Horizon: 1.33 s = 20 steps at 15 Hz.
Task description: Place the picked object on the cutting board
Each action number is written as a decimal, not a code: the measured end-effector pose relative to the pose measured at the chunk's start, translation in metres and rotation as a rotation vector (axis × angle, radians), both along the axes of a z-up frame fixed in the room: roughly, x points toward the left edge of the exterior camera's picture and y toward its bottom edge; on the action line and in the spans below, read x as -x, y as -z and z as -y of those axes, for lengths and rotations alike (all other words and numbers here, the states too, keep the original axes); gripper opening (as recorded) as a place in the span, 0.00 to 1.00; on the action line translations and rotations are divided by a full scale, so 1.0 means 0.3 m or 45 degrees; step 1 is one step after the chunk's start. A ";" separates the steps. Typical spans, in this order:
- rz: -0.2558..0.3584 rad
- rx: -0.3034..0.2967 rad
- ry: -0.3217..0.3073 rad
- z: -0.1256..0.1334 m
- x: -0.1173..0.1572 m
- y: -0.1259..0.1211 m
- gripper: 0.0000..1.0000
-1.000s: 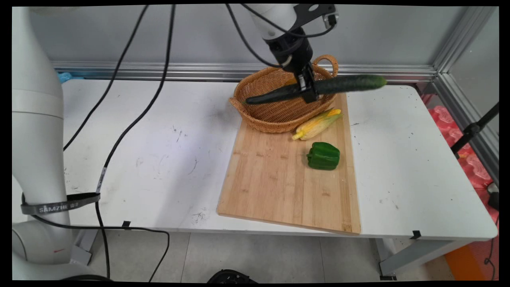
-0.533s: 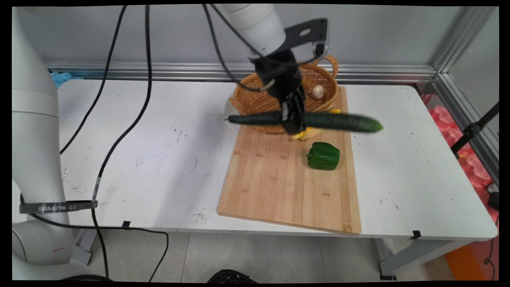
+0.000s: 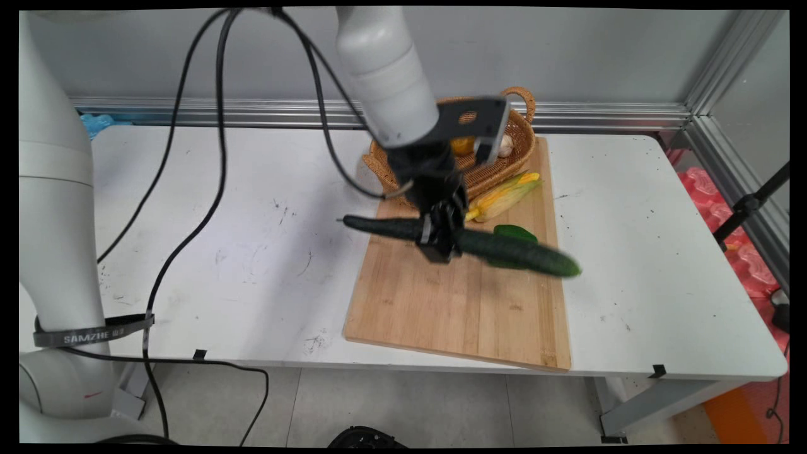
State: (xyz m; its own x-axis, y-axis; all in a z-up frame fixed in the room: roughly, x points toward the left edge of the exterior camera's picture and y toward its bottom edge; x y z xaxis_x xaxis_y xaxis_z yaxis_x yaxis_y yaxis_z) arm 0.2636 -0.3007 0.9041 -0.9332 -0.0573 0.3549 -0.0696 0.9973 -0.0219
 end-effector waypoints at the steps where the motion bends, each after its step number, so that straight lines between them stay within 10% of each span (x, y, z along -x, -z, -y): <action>1: 0.015 0.002 0.024 -0.012 0.002 0.026 0.00; 17: 0.122 0.034 0.199 -0.049 0.065 0.375 0.00; 18: 0.120 0.035 0.202 -0.048 0.066 0.385 1.00; 20: 0.118 0.038 0.208 -0.045 0.067 0.393 1.00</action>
State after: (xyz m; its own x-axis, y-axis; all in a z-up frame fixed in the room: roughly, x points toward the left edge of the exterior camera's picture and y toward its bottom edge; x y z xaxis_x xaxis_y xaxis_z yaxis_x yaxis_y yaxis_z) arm 0.2436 -0.2871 0.7862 -0.9579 0.1067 0.2664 0.0968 0.9940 -0.0504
